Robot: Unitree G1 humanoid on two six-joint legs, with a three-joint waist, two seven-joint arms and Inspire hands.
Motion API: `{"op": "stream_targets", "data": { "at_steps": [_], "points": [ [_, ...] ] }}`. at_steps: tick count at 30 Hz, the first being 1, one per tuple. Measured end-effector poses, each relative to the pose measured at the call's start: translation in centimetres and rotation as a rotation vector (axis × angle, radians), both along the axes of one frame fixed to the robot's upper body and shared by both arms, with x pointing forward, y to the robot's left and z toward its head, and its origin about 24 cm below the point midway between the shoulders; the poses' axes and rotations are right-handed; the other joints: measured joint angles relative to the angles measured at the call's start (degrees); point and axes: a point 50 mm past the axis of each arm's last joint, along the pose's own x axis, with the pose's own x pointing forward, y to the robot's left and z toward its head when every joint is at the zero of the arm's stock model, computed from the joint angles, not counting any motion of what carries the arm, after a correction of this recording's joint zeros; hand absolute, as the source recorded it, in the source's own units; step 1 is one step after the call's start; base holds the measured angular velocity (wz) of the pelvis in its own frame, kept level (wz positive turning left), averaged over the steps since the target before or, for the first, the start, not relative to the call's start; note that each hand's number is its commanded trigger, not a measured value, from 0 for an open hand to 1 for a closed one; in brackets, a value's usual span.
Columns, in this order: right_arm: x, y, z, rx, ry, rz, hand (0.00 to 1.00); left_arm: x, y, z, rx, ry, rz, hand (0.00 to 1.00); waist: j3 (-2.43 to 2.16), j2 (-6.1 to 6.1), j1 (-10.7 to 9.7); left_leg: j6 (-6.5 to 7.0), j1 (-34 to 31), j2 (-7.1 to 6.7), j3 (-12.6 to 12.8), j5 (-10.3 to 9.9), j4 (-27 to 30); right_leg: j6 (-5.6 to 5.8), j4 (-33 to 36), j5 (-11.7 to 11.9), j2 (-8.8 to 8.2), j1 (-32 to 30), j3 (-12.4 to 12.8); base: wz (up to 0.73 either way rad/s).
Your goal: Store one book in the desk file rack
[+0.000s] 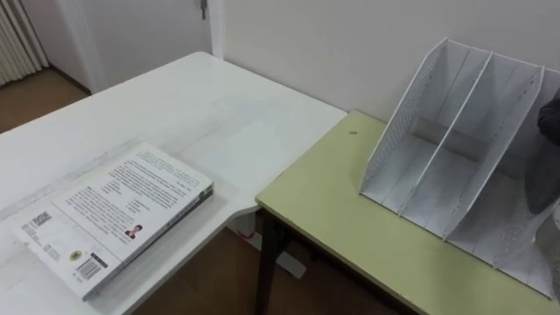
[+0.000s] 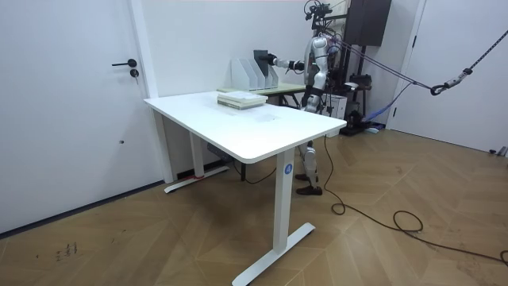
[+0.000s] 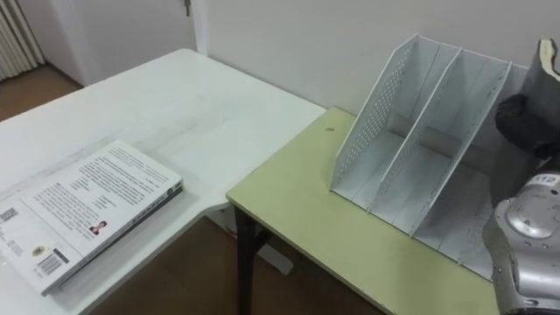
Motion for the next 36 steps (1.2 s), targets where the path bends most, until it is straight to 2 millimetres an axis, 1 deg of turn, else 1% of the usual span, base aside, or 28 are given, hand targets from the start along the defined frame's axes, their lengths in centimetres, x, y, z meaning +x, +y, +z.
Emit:
{"op": "stream_targets", "data": {
  "at_steps": [3, 4, 5, 6, 7, 11, 15, 16, 17, 21, 36],
  "points": [
    [0.0, 0.0, -0.3, 0.051, 0.005, 0.008, 1.00, 0.0, 0.0, 0.0, 0.000, 0.001, 0.000, 0.00, -0.08, 0.14, -0.1, -0.02, -0.1, 0.00, 0.0, 0.0, 0.1, 0.00, 0.0, 0.0, -0.02, 0.0, -0.2, 0.00],
    [0.0, 0.0, -0.3, 0.060, 0.003, 0.010, 0.80, -0.1, 0.0, 0.0, -0.001, 0.002, 0.000, 0.00, -0.12, 0.19, -0.1, -0.02, -0.2, 0.00, -0.1, 0.0, 0.1, 0.00, 0.1, 0.0, -0.04, 0.0, -0.2, 0.03],
    [0.1, 0.0, -0.4, 0.066, 0.007, 0.011, 0.40, -0.1, 0.0, 0.0, -0.002, 0.004, 0.000, 0.00, -0.19, 0.31, -0.1, -0.02, -0.3, -0.03, -0.1, 0.0, 0.2, 0.00, 0.1, 0.0, -0.07, 0.0, -0.3, 0.03],
    [0.0, -0.1, -0.4, 0.066, 0.008, 0.010, 0.03, -0.1, 0.0, 0.0, -0.003, 0.004, 0.000, 0.00, -0.23, 0.37, -0.1, -0.02, -0.4, -0.03, -0.1, 0.0, 0.2, 0.00, 0.2, 0.0, -0.08, 0.0, -0.4, 0.03],
    [0.0, -0.1, -0.4, 0.068, 0.009, 0.007, 0.00, -0.1, 0.0, 0.0, -0.003, 0.004, 0.000, 0.00, -0.27, 0.44, -0.1, -0.02, -0.5, -0.03, -0.1, 0.0, 0.4, 0.00, 0.3, 0.0, -0.10, 0.0, -0.4, 0.03],
    [-0.2, -0.6, -0.4, 0.078, 0.003, -0.014, 0.00, -0.1, -0.1, 0.0, -0.003, 0.002, -0.001, 0.00, -0.24, 0.45, 0.0, -0.07, -0.6, -0.03, -0.7, 0.1, 0.6, 0.00, 0.7, 0.0, -0.12, -0.1, -0.7, 0.03],
    [-0.3, -1.0, -0.3, 0.095, -0.001, -0.022, 0.00, -0.1, 0.0, 0.0, -0.002, 0.002, 0.000, 0.00, -0.18, 0.46, 0.0, -0.08, -0.7, -0.07, -0.7, 0.1, 0.8, 0.00, 0.8, 0.0, -0.21, -0.1, -0.8, 0.00],
    [-0.4, -1.3, -0.2, 0.090, -0.001, -0.028, 0.00, -0.1, 0.0, 0.0, -0.002, 0.002, 0.000, 0.00, -0.11, 0.41, 0.0, -0.08, -0.7, -0.11, -0.7, 0.1, 0.9, -0.01, 0.8, 0.0, -0.25, -0.1, -0.7, 0.00],
    [-0.5, -1.6, 0.0, 0.081, -0.003, -0.038, 0.00, -0.1, 0.0, 0.0, -0.001, 0.002, 0.001, 0.00, 0.14, 0.18, 0.0, -0.07, -0.6, -0.14, -0.6, 0.1, 0.9, -0.01, 0.7, 0.0, -0.27, -0.1, -0.7, 0.00],
    [-0.8, -2.4, 0.6, 0.054, -0.004, -0.067, 0.00, -0.1, 0.0, 0.0, 0.001, 0.003, 0.000, 0.00, 0.21, 0.16, 0.0, -0.07, -0.6, -0.16, -0.5, 0.1, 1.0, 0.01, 0.7, -0.1, -0.24, -0.3, -0.6, 0.00],
    [-0.1, -2.1, 1.6, 0.054, -0.041, -0.066, 0.00, -0.1, 0.6, 0.2, 0.026, 0.006, 0.000, 0.00, 0.14, 0.10, 0.3, -0.07, -0.6, -0.13, -0.5, 0.1, 0.8, -0.01, 0.7, -0.1, -0.16, -0.2, -0.6, 0.00]
  ]
}}
